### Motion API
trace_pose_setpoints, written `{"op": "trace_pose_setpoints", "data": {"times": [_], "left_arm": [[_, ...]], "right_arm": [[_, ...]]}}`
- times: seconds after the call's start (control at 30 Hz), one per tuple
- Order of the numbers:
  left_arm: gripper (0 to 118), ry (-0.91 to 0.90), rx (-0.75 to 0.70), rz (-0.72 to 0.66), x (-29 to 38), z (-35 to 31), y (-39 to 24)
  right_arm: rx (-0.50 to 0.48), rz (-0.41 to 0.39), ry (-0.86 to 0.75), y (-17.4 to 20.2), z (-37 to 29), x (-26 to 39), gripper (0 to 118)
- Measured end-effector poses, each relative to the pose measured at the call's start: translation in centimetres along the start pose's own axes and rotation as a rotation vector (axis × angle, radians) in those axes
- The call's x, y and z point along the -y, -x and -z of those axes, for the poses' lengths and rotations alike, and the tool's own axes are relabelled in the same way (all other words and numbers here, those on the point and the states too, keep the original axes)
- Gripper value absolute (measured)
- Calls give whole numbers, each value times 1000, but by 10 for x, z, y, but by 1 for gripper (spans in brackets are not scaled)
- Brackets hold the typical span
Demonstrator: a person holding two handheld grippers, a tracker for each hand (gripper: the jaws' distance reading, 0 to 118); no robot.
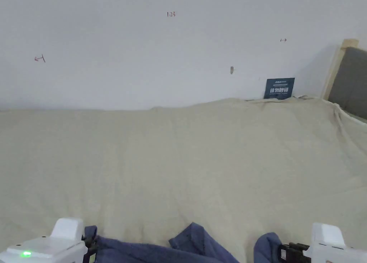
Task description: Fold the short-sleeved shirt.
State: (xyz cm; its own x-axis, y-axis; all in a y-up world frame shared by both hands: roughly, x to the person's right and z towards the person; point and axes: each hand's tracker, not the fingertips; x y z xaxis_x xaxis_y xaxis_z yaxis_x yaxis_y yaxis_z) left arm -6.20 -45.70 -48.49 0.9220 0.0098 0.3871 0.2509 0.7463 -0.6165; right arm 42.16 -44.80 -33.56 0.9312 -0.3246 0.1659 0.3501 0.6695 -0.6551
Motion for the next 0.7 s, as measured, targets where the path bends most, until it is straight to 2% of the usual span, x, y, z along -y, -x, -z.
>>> {"op": "trace_pose_setpoints", "data": {"times": [0.2, 0.3, 0.43, 0.7], "left_arm": [[7, -235, 51, -105, -24, -148, 32], [7, -368, 16, -86, -40, -220, 45], [6, -527, -18, -143, -67, -306, 66], [6, -703, -136, -115, -130, -424, 76]], "right_arm": [[-97, -50, -212, 40, -93, -34, 3], [-140, -72, -316, 60, -139, -54, 3], [-140, -128, -456, 97, -203, -85, 3], [-144, -172, -627, 157, -287, -162, 3]]}}
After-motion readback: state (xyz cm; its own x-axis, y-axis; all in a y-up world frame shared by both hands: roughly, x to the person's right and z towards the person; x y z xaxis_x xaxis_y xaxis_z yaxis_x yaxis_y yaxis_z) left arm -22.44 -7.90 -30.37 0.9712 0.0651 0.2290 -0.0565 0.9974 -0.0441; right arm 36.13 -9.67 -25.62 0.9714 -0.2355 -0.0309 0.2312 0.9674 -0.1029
